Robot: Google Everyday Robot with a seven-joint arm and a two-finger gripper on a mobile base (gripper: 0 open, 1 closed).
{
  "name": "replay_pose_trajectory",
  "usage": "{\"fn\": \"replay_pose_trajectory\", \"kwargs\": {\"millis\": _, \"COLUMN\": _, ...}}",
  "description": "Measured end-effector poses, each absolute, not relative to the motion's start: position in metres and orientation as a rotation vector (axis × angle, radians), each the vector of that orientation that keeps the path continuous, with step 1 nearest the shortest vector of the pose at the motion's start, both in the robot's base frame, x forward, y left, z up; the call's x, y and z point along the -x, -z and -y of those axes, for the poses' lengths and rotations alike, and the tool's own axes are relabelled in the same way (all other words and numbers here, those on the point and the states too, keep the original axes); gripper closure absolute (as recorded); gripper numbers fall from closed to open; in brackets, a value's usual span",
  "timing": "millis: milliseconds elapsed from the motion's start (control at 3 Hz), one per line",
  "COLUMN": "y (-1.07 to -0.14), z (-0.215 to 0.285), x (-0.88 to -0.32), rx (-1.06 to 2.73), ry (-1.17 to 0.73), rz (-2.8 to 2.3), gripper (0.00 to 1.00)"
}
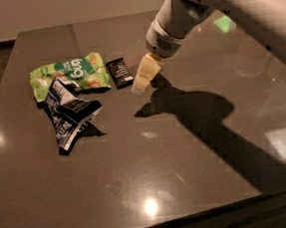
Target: Pick rxbar chocolate
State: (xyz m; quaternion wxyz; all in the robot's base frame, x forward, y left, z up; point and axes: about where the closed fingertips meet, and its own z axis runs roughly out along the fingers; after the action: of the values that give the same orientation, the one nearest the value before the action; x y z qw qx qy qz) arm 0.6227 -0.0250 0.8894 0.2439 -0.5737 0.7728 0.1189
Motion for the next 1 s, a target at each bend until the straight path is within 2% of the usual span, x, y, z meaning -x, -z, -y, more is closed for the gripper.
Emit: {"fn": "replay_pose_trajectory", "kwargs": {"millis": 1000, "y": -0.878, "z": -0.014, "x": -0.642, "rx": 1.560, "ry": -0.409, "rz": -2.057, "gripper": 0.00}}
